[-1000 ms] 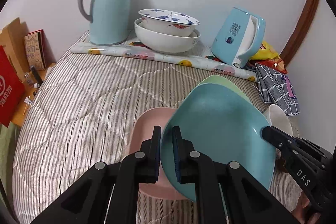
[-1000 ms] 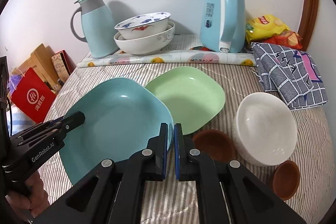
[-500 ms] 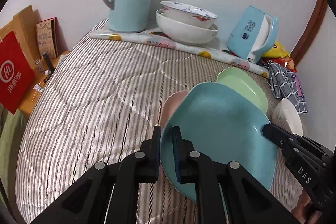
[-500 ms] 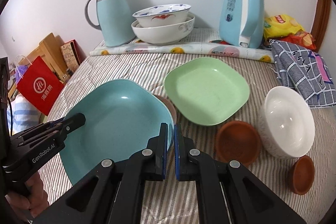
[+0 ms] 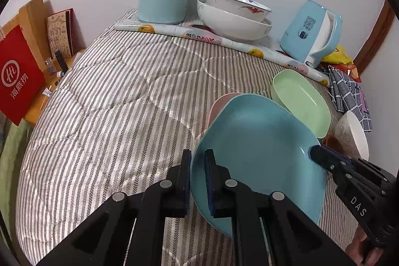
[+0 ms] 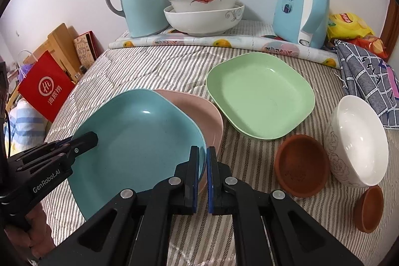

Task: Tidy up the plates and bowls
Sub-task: 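Lift the light-blue plate with the left gripper and lower it onto the pink plate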

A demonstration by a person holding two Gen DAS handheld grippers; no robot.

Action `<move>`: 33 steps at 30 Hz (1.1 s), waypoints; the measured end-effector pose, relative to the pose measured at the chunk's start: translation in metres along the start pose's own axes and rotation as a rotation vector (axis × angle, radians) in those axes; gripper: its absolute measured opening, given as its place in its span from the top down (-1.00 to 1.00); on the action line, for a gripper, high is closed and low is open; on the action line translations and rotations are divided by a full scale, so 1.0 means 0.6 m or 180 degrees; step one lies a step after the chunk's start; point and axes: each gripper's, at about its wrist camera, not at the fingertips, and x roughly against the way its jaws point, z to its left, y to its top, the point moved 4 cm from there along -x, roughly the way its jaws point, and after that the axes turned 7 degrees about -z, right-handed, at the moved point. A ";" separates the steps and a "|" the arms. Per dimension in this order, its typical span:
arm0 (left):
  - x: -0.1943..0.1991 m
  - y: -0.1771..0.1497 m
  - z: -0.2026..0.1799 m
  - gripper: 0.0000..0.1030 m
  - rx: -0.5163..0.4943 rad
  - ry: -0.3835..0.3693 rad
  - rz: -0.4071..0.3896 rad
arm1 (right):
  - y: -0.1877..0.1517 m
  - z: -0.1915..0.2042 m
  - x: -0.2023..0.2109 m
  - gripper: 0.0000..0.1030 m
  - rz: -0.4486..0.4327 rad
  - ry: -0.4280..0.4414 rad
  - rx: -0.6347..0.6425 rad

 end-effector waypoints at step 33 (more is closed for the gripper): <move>-0.035 0.007 -0.019 0.76 -0.0024 0.0242 0.0188 | 0.036 -0.022 -0.077 0.81 0.0092 0.0102 0.0346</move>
